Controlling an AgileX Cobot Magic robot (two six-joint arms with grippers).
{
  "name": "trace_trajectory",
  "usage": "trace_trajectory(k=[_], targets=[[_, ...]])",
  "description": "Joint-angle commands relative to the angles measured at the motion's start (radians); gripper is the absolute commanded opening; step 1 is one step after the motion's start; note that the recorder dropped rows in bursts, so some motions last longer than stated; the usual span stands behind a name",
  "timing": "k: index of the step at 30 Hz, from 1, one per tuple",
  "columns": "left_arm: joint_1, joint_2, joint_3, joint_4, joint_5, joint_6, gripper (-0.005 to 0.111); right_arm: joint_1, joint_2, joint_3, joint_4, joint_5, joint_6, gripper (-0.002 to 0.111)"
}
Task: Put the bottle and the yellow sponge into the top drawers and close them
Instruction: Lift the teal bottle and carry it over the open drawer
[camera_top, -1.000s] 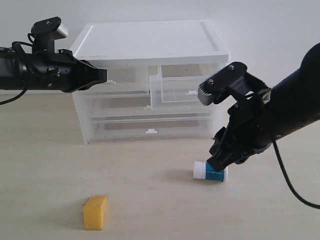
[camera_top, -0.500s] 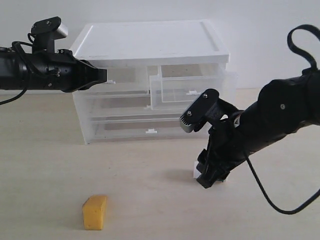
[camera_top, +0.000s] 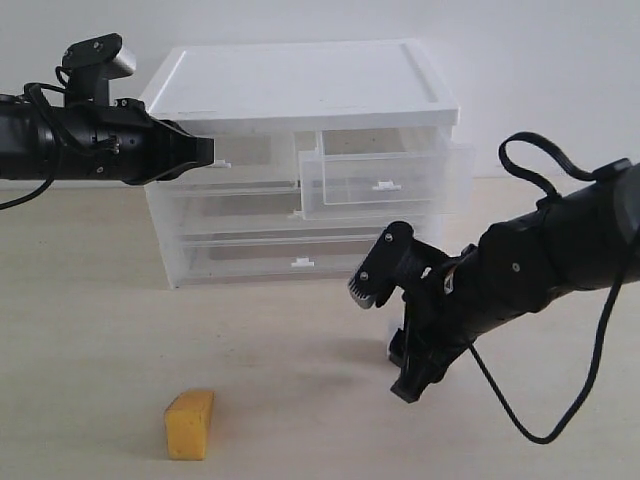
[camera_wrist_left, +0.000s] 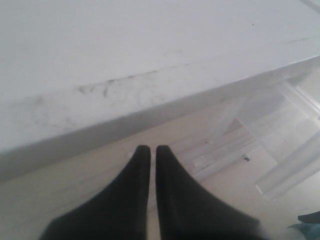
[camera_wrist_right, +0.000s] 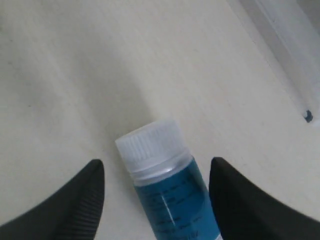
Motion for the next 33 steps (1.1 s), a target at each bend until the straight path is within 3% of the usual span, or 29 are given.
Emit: trace_trajectory(k=[1, 6, 8, 13, 14, 21, 28, 33], targets=[[-0.001, -0.002, 0.002, -0.003, 0.009, 0.007, 0.004, -0.002, 0.039, -0.005, -0.021, -0.021, -0.006, 0.055], [-0.001, -0.002, 0.002, -0.003, 0.009, 0.007, 0.004, -0.002, 0.069, -0.005, -0.021, -0.016, 0.013, 0.054], [-0.001, -0.002, 0.002, -0.003, 0.009, 0.007, 0.004, -0.002, 0.069, -0.005, -0.021, 0.005, 0.013, 0.045], [-0.001, -0.002, 0.002, -0.003, 0.009, 0.007, 0.004, -0.002, 0.064, -0.005, -0.056, 0.060, 0.008, 0.003], [-0.001, -0.002, 0.002, -0.003, 0.009, 0.007, 0.004, 0.000, 0.062, -0.005, -0.064, 0.065, 0.007, 0.000], [-0.001, -0.002, 0.002, -0.003, 0.009, 0.007, 0.004, 0.000, -0.073, -0.008, -0.141, 0.139, 0.004, 0.000], [-0.001, -0.002, 0.002, -0.003, 0.009, 0.007, 0.004, 0.005, -0.245, -0.177, -0.199, 0.499, -0.018, 0.000], [-0.001, -0.002, 0.002, -0.003, 0.009, 0.007, 0.004, 0.042, -0.314, -0.273, -0.219, 0.617, -0.090, 0.000]])
